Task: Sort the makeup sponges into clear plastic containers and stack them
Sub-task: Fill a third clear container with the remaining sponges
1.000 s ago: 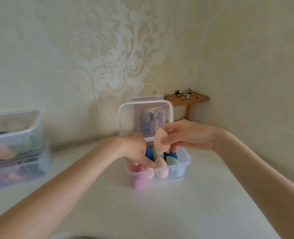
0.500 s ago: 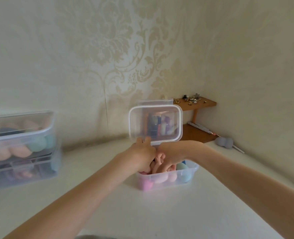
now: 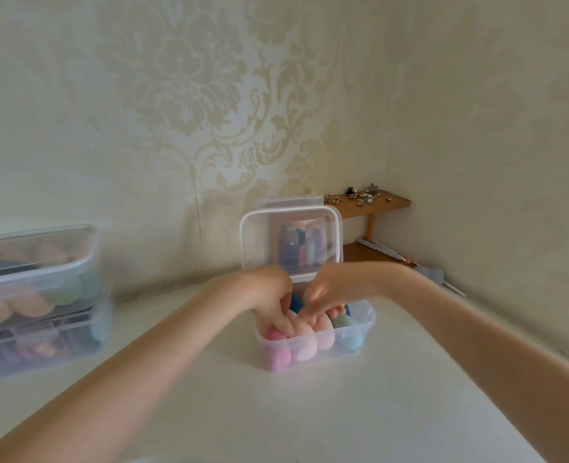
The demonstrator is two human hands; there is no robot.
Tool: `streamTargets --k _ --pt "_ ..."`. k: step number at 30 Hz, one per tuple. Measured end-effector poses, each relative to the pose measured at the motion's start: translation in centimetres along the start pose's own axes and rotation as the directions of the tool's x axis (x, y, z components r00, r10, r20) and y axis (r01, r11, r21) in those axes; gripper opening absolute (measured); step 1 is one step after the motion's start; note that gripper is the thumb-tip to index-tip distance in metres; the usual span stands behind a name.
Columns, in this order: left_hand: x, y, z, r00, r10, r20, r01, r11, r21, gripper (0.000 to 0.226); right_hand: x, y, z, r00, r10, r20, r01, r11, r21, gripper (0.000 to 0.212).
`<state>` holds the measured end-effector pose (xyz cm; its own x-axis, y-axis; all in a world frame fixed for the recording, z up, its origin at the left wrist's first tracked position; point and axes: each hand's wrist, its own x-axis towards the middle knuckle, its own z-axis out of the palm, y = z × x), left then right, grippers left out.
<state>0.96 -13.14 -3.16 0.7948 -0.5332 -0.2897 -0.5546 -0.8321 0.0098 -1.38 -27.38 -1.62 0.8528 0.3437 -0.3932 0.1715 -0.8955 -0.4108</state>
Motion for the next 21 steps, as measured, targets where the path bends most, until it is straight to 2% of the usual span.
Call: streamTargets --k 1,2,3,4,5,6,7,9,11,13,15,18,21 --pt "0.1 -0.2 -0.5 1.0 -0.007 -0.007 0.007 1.0 -0.027 0.03 -0.6 0.6 -1.0 0.998 0.013 -0.069 -0.008 0.997 0.08 0.029" --pt "0.2 -0.3 -0.8 0.999 -0.011 -0.041 0.009 0.998 -0.056 0.033 -0.9 1.7 -1.9 0.979 0.049 -0.196 -0.011 0.982 0.19 0.03" --pt "0.2 -0.2 -1.0 0.995 0.0 -0.101 -0.008 0.997 -0.076 0.033 -0.8 3.4 -2.8 0.926 0.105 -0.364 0.001 0.96 0.281 0.029" --pt "0.4 0.0 -1.1 0.983 0.026 -0.184 -0.043 0.995 -0.092 0.029 -0.6 5.6 -3.3 0.836 0.183 -0.517 -0.027 0.955 0.295 0.026" --pt "0.6 0.4 -1.0 0.963 0.063 -0.261 -0.092 0.991 -0.102 0.022 -0.3 7.8 -3.6 0.74 0.265 -0.618 -0.13 0.958 0.255 0.022" --pt "0.7 0.7 -0.9 0.948 0.097 -0.304 -0.137 0.984 -0.114 0.014 0.2 10.0 -3.5 0.658 0.343 -0.67 -0.3 0.936 0.184 0.021" --pt "0.8 1.1 -0.7 0.945 0.117 -0.306 -0.162 0.979 -0.126 0.008 0.7 12.1 -3.1 0.619 0.404 -0.674 -0.454 0.884 0.113 0.023" --pt "1.1 1.5 0.0 0.963 0.129 -0.236 -0.165 0.977 -0.136 0.008 1.2 15.0 -1.6 0.617 0.472 -0.63 -0.63 0.775 -0.036 0.035" --pt "1.3 1.5 0.5 0.979 0.123 -0.164 -0.146 0.98 -0.136 0.013 1.6 16.6 -0.3 0.626 0.481 -0.614 -0.681 0.721 -0.13 0.047" --pt "1.4 1.3 0.7 0.982 0.121 -0.146 -0.143 0.977 -0.157 0.015 1.9 17.3 0.5 0.62 0.428 -0.658 -0.684 0.706 -0.186 0.052" --pt "1.4 1.3 0.7 0.983 0.121 -0.14 -0.144 0.976 -0.163 0.016 2.3 17.6 0.8 0.592 0.384 -0.708 -0.706 0.672 -0.225 0.049" --pt "1.2 1.5 0.9 0.984 0.113 -0.134 -0.133 0.979 -0.152 0.018 2.3 17.0 0.7 0.593 0.427 -0.683 -0.741 0.621 -0.255 0.04" --pt "1.0 1.5 1.0 0.985 0.099 -0.144 -0.121 0.982 -0.146 0.019 1.5 14.6 -0.3 0.588 0.414 -0.695 -0.719 0.661 -0.215 0.033"
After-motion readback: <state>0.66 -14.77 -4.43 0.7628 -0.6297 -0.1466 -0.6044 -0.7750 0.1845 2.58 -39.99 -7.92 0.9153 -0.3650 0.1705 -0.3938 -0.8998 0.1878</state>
